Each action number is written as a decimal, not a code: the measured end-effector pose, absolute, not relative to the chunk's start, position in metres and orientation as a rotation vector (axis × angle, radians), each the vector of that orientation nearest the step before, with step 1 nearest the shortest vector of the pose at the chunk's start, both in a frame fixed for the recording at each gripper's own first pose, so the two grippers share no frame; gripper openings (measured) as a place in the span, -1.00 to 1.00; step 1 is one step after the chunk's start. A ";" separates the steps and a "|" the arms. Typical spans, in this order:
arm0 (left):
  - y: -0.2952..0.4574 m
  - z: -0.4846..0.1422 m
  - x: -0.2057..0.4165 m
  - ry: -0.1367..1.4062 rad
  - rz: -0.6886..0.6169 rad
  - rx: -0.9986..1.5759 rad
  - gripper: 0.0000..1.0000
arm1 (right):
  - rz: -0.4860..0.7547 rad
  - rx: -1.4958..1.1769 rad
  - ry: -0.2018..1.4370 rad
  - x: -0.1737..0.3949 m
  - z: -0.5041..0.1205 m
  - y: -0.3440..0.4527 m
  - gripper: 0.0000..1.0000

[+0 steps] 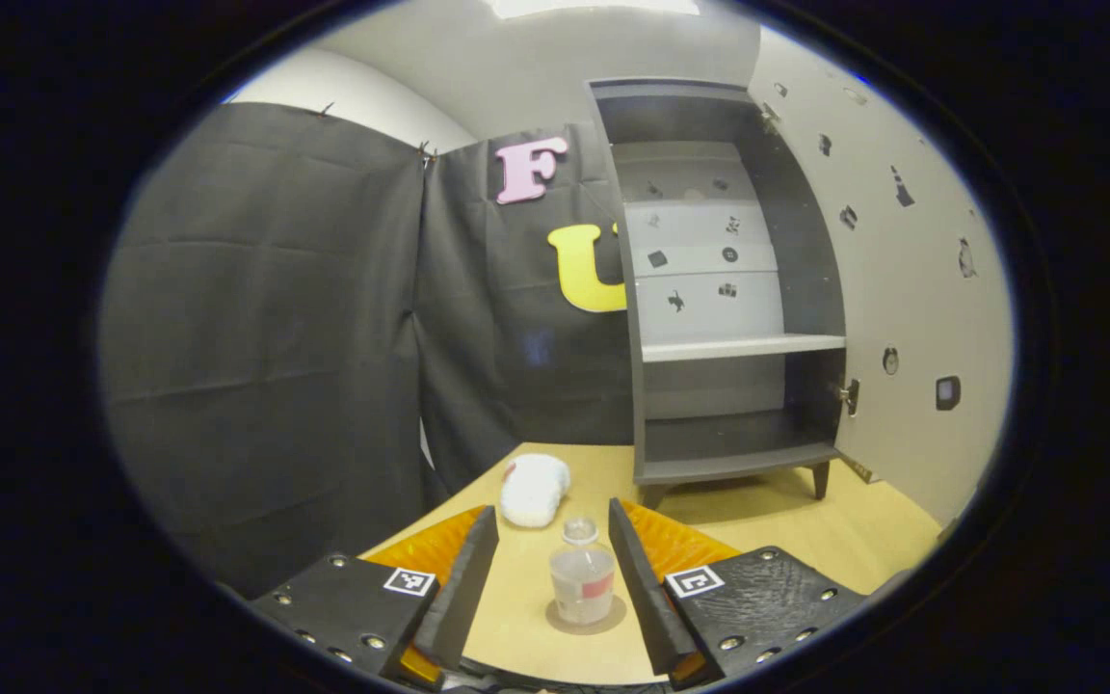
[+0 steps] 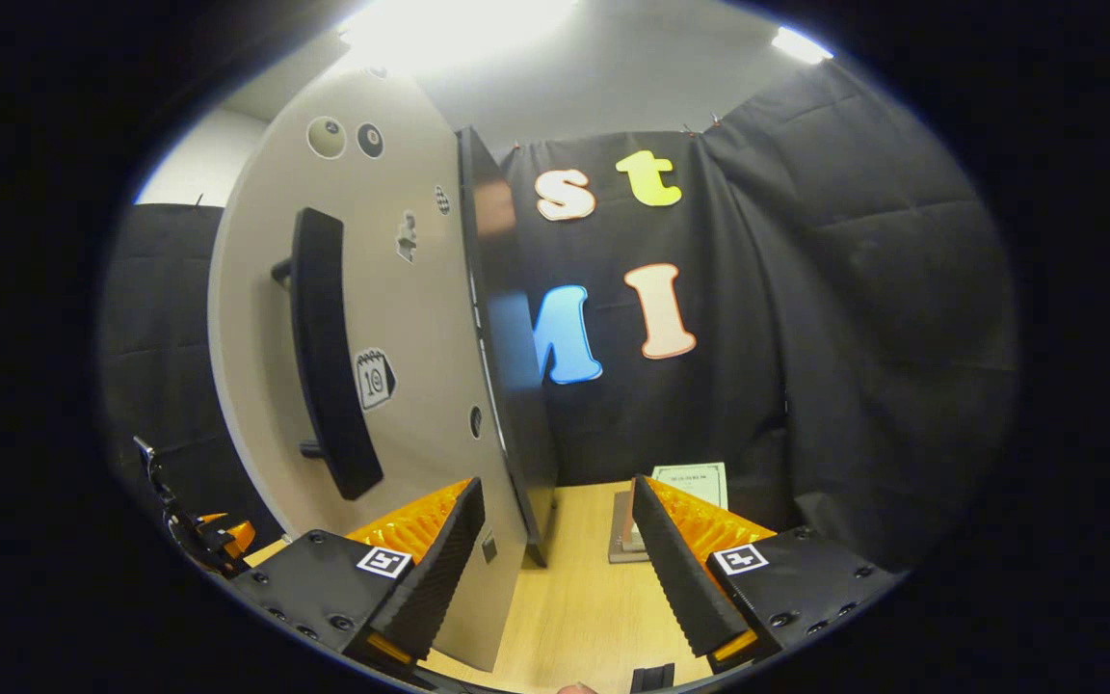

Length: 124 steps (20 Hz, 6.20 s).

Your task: Open the cabinet door with the right hand, grasp the bottle in the cabinet with the left hand and place it on the coaster, then close the cabinet door with the right hand.

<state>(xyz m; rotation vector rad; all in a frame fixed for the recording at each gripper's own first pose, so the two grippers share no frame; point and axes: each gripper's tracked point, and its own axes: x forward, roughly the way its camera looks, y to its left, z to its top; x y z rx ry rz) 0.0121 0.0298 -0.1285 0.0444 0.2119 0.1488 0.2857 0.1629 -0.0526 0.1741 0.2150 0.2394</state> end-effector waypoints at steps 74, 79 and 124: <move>0.273 -0.115 -0.023 0.207 0.337 -0.052 0.38 | 0.243 0.119 0.131 0.354 -0.054 0.416 0.94; 0.230 -0.090 0.010 0.195 0.266 -0.030 0.43 | 0.309 0.035 0.109 0.299 -0.032 0.373 0.94; 0.040 0.060 0.013 0.029 0.002 -0.013 0.36 | 0.125 0.012 0.019 0.108 0.025 0.068 0.96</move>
